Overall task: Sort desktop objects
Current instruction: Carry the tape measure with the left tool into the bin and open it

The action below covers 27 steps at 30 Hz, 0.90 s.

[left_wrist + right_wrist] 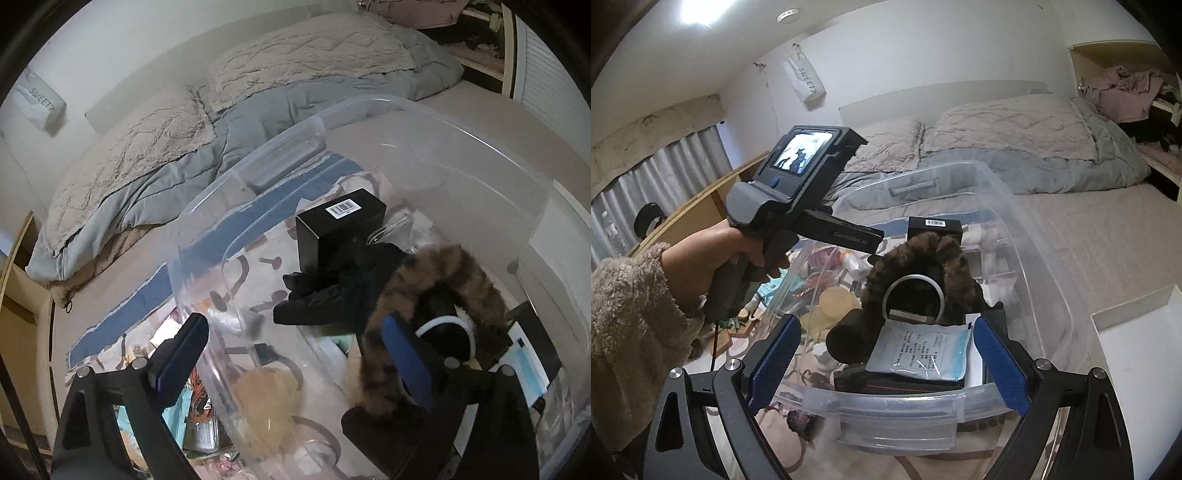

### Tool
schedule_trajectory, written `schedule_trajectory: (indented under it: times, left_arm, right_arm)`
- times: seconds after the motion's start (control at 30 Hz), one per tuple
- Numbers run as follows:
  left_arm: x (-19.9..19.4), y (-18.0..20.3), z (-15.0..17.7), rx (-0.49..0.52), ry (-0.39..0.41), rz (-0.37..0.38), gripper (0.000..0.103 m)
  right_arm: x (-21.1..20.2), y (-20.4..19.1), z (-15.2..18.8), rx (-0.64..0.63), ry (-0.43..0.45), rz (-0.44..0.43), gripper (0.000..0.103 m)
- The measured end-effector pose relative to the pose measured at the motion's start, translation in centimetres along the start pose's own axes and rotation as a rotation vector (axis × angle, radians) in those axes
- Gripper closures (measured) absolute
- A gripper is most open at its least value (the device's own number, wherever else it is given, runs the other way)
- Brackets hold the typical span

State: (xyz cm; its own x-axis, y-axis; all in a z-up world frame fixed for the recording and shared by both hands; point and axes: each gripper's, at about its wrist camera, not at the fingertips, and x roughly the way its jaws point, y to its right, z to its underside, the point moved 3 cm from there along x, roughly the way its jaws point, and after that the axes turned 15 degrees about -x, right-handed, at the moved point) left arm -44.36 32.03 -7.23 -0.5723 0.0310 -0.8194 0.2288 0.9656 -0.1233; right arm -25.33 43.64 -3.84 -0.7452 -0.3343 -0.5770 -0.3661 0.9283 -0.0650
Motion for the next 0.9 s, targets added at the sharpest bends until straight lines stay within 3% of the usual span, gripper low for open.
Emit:
schedule_trajectory:
  times: [0.37, 0.67, 0.9]
  left_arm:
    - [-2.5, -0.1, 0.9, -0.003, 0.009, 0.030, 0.007]
    - [-5.5, 0.6, 3.2, -0.026, 0.021, 0.138, 0.007]
    - [-7.9, 0.0, 5.8, -0.074, 0.036, 0.211, 0.007]
  right_arm:
    - [-0.3, 0.3, -0.6, 0.038, -0.005, 0.029, 0.009]
    - [-0.6, -0.2, -1.1, 0.028, -0.022, 0.070, 0.009]
    - [-2.6, -0.8, -1.9, 0.007, 0.021, 0.118, 0.009]
